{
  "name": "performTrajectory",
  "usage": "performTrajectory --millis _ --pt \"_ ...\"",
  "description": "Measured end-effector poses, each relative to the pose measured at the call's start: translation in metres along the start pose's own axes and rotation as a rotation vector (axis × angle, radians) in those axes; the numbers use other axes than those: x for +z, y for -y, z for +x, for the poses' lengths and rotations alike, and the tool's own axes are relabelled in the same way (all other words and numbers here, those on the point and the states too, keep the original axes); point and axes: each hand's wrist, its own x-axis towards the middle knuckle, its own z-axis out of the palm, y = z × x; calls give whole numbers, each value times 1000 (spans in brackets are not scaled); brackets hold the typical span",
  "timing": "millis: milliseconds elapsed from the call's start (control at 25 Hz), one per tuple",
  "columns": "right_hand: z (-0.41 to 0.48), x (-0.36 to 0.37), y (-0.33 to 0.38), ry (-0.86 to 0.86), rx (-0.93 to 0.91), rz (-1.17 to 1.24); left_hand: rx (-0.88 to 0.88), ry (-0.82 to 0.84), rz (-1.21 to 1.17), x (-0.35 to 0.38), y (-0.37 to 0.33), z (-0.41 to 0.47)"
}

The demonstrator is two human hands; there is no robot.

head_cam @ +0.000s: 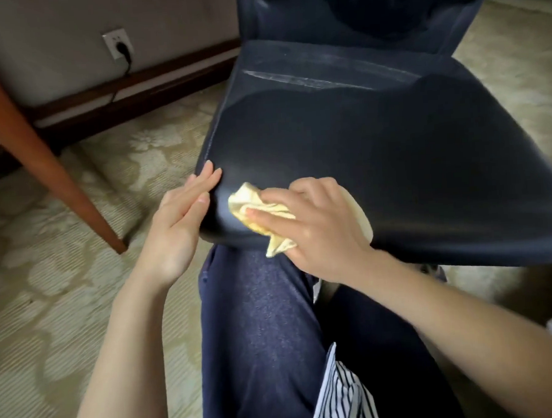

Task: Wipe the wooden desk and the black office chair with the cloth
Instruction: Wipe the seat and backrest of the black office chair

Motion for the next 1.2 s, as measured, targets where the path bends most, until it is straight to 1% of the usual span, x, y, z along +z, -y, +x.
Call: performTrajectory --millis 40,120,200,280,400,480,520,600,640,720,840,920,1040,1080,1160,1200 --pt "9 2 -3 44 -159 14 -5 14 2 -3 1 1" --pt "29 7 -6 159 -454 -52 -5 16 3 -6 2 4" --pt "51 17 2 220 -633 -188 -23 0 -3 -6 2 6" --pt "67 28 17 259 -722 -297 -46 -23 -10 -5 0 7" --pt "68 37 32 410 -825 -351 -10 -31 66 -8 2 9" --pt "54 37 23 458 -888 -395 20 -30 160 -11 6 12" --pt "43 35 17 462 -944 -431 21 -34 185 -11 7 13" --pt "15 20 0 523 -1050 -490 15 -56 203 -12 10 16" --pt "2 10 -10 522 -1086 -514 21 -73 208 -11 10 17" --pt "-20 -8 -31 485 -1087 -539 41 -100 190 -8 11 16" --pt "-41 -29 -57 458 -1069 -466 37 -95 137 -6 11 16" --pt "-39 -35 -63 463 -1115 -429 27 -79 115 -7 12 18" --pt "-19 -28 -54 502 -1210 -417 -2 -31 87 -13 10 20" --pt "-9 -21 -47 514 -1213 -406 -17 -12 70 -15 9 21" --pt "11 -2 -32 467 -1192 -368 -49 12 20 -19 6 23" --pt "23 7 -21 470 -1170 -349 -64 18 -1 -21 4 24"
